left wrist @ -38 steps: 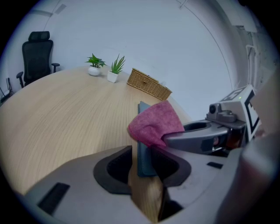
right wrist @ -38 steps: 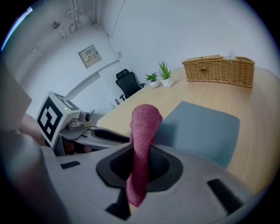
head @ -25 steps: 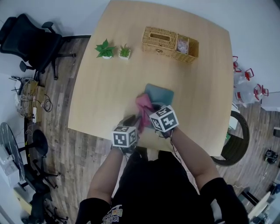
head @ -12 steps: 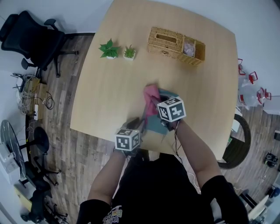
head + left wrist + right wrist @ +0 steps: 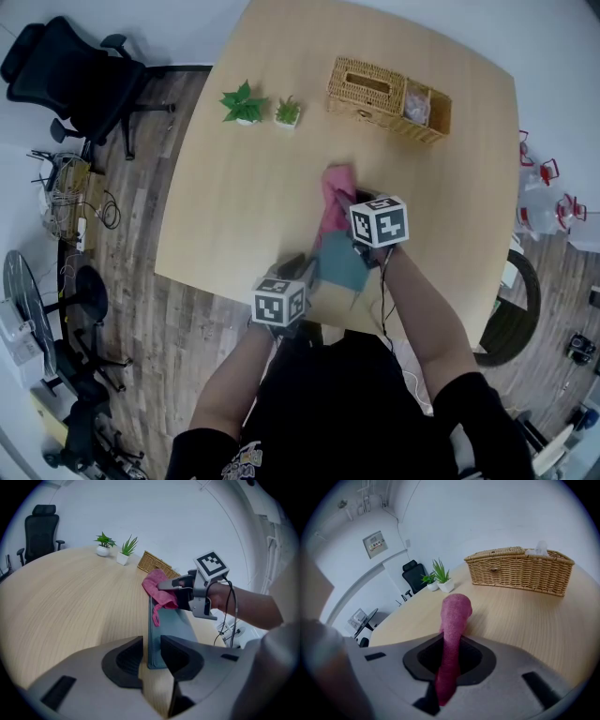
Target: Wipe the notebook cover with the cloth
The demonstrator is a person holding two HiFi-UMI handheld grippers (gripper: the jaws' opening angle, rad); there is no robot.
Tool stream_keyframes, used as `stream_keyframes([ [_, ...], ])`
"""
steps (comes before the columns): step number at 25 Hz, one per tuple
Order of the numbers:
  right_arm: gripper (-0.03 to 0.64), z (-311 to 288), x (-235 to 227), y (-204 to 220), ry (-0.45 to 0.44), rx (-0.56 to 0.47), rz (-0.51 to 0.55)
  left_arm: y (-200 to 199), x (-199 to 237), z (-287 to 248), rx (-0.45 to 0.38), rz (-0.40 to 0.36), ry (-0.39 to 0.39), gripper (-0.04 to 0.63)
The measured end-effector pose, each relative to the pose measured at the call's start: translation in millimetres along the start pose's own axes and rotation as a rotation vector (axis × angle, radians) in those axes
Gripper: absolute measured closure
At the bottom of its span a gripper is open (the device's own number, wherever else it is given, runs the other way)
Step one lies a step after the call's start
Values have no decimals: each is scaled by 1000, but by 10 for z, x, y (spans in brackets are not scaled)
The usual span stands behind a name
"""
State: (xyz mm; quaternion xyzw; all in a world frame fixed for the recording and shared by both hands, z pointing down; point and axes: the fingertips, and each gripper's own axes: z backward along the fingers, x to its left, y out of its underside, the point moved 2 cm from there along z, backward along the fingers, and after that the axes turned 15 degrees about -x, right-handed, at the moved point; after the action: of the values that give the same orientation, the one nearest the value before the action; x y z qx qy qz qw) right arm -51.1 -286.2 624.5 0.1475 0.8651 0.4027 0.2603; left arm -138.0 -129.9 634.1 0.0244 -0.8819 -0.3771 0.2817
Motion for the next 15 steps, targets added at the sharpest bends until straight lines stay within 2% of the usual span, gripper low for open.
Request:
stream_keyframes([
  [8,557,26,-157,-106,95,-77,-75,0,0,-5,1,0,2,486],
  [15,558,243,-219,-156,99,-112,-94,6,0,4,-8,-25,-10,485],
])
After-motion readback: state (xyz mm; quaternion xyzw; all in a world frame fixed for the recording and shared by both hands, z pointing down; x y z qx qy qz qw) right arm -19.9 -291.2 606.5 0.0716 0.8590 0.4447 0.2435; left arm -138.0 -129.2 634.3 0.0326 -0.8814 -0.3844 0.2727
